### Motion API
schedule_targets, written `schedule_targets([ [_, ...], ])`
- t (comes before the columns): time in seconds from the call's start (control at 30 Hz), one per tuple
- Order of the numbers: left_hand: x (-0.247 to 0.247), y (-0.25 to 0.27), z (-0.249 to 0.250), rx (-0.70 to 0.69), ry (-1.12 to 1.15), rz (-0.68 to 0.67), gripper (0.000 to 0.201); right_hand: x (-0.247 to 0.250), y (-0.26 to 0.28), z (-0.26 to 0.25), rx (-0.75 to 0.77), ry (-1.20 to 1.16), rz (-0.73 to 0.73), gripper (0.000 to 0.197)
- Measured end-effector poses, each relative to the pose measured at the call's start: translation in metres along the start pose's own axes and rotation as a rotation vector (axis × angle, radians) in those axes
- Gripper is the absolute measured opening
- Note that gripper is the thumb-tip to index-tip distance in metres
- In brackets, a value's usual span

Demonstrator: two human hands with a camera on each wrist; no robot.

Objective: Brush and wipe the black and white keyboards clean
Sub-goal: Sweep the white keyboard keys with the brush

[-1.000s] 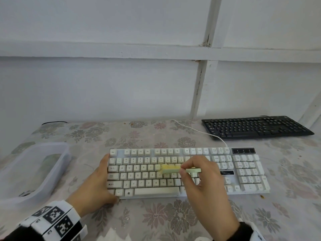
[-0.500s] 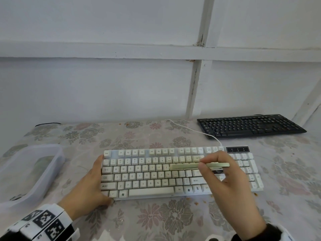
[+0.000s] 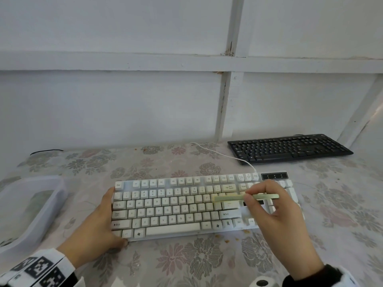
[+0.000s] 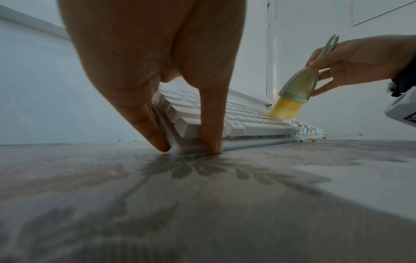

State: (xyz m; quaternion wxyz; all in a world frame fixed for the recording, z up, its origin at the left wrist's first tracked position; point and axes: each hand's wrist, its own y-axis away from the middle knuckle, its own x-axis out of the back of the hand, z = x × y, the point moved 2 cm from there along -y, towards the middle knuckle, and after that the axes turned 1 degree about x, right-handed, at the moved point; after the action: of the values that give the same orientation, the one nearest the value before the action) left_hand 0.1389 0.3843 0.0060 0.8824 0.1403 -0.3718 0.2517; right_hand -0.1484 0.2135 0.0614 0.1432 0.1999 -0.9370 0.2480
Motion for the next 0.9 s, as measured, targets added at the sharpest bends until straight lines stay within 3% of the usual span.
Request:
schedule_targets([
  [0.1, 0.000, 0.000, 0.001, -0.012, 0.020, 0.006, 0.105, 0.002, 0.001, 0.002, -0.030, -0.029, -0.043, 0.016],
  [0.3, 0.001, 0.000, -0.002, -0.002, 0.036, 0.000, 0.110, 0.035, -0.012, 0.014, -0.066, 0.017, 0.091, 0.020],
  [0.43, 0.000, -0.001, -0.003, -0.013, 0.038, -0.005, 0.108, 0.040, -0.012, 0.013, -0.060, -0.131, 0.005, 0.009],
  [0.77, 0.000, 0.000, 0.000, -0.029, 0.025, -0.010, 0.106, 0.068, -0.020, 0.035, -0.071, -0.020, 0.094, 0.008],
  [0.9, 0.000, -0.001, -0.003, -0.023, 0.037, -0.006, 0.106, 0.068, -0.020, 0.033, -0.043, -0.055, 0.011, 0.010],
])
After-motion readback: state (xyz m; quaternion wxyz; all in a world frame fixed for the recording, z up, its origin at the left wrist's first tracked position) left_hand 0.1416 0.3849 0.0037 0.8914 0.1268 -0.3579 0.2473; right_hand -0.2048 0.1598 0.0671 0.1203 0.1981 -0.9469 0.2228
